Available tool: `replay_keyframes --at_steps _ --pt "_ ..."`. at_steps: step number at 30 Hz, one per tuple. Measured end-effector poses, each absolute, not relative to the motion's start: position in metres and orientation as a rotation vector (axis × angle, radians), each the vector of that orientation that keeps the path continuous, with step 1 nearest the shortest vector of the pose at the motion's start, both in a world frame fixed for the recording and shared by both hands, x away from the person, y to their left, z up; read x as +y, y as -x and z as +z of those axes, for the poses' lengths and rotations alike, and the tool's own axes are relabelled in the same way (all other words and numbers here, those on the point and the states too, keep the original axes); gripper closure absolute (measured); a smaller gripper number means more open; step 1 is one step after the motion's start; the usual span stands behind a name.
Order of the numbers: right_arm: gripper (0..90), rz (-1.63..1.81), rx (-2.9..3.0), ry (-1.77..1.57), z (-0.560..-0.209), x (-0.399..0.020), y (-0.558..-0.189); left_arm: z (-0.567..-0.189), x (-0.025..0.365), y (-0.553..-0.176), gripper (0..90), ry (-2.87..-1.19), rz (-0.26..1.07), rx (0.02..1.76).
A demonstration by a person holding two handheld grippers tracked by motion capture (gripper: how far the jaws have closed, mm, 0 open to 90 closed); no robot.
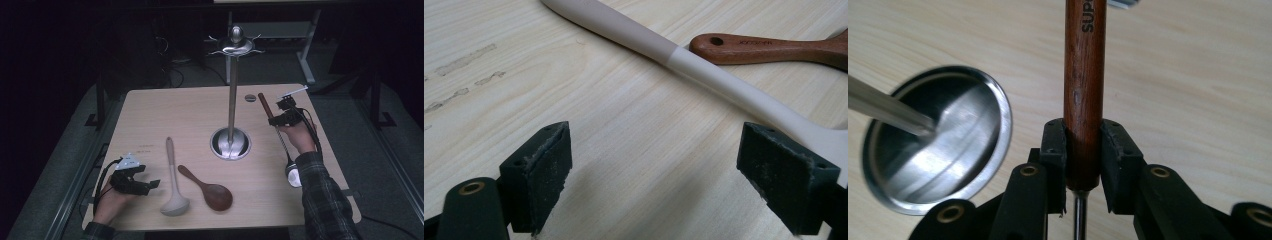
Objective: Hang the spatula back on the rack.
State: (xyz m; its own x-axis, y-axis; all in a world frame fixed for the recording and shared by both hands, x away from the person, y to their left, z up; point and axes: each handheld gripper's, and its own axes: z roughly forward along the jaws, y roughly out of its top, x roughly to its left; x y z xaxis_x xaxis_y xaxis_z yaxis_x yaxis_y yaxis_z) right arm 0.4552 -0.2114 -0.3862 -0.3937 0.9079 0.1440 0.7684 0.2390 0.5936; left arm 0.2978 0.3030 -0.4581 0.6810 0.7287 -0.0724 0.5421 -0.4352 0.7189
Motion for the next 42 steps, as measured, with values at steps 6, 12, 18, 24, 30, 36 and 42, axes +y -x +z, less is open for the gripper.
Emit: replay_keyframes --at_steps 6,12,18,24,30,36,42 --pt "73.7 1.009 2.22 -1.484 -0.366 -0.217 -0.436 -0.458 0.303 -0.297 14.1 -2.135 0.32 0.981" --pt "73.8 1.16 2.142 -1.388 -0.348 -0.221 -0.414 -0.459 0.303 -0.297 14.1 -2.138 0.324 0.984" --pt "73.8 1.279 2.078 -1.283 -0.334 -0.226 -0.398 -0.458 0.305 -0.296 14.1 -2.14 0.333 0.981" --pt "73.9 1.446 2.005 -1.204 -0.324 -0.235 -0.383 -0.458 0.306 -0.293 14.1 -2.13 0.331 0.992" --pt "73.8 1.54 1.951 -1.142 -0.318 -0.244 -0.376 -0.458 0.307 -0.292 14.1 -2.138 0.336 0.991" --pt "73.7 1.629 1.936 -1.029 -0.308 -0.247 -0.369 -0.458 0.308 -0.292 14.0 -2.144 0.337 0.986" --pt "73.7 1.698 1.952 -0.921 -0.287 -0.242 -0.362 -0.458 0.307 -0.292 14.1 -2.136 0.337 0.996"
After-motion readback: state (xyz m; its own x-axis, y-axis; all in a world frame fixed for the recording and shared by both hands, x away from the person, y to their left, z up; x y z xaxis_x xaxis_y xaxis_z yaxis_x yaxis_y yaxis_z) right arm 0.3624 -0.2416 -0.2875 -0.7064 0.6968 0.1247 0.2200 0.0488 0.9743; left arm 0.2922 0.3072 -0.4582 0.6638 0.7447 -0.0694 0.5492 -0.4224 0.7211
